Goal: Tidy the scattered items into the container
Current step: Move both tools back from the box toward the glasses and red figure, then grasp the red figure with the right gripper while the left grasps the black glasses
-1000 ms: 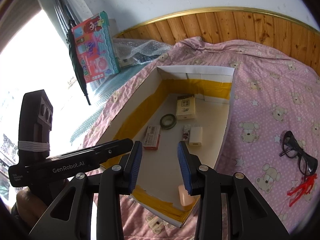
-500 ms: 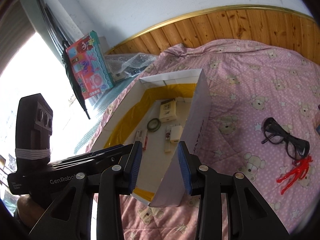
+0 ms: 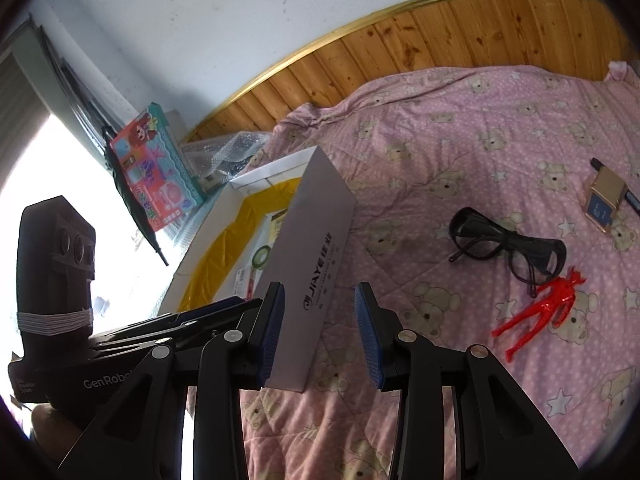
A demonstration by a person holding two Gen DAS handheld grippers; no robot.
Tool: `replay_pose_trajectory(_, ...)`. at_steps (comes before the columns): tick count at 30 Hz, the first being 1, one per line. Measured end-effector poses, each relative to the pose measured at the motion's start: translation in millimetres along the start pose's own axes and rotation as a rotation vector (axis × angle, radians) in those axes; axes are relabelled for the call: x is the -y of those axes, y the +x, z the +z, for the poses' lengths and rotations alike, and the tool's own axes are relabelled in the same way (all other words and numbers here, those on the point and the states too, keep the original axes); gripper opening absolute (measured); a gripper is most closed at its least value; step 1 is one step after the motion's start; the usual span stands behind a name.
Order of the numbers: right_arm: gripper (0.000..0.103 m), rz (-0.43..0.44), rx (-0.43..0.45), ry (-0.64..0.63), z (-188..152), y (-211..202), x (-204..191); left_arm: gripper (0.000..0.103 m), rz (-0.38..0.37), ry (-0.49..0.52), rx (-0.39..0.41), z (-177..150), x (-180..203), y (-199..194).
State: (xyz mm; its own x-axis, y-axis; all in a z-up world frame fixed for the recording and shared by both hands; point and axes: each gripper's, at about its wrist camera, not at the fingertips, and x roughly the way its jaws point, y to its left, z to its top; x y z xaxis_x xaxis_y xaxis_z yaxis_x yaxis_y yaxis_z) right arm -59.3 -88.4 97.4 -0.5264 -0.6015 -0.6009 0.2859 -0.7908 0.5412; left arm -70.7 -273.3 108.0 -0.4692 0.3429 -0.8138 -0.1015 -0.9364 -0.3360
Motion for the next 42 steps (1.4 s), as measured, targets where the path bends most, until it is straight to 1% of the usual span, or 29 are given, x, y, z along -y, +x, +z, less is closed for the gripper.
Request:
replay_pose_trajectory(6,0.039,-0.017,0.009,0.065,-4,-14,39,0.047,0.002,0.041,-0.038,-3,30,23)
replay_pose_trajectory(11,0.039,-0.040,0.016,0.121,-6,-22,73,0.049,0.000,0.075,-0.085,-5,54,47)
replay_pose_trajectory(13,0.039,-0.053,0.018,0.146,-6,-25,88,0.053,0.000,0.090,-0.102,-5,64,58)
replay_pose_trajectory(23,0.041,-0.106,0.009,0.245,-6,-28,154,0.053,-0.009,0.138,-0.198,-3,101,115)
replay_pose_trajectory(26,0.041,-0.118,-0.005,0.263,-7,-23,167,0.053,0.002,0.144,-0.216,-1,106,130)
replay_pose_trajectory(31,0.041,-0.134,-0.035,0.294,-11,-11,186,0.053,0.028,0.072,-0.223,13,96,154)
replay_pose_trajectory(37,0.041,-0.155,-0.081,0.319,-16,9,200,0.055,-0.048,-0.084,-0.272,32,84,191)
replay_pose_trajectory(42,0.041,-0.157,-0.106,0.323,-17,24,205,0.055,-0.089,-0.190,-0.282,47,79,215)
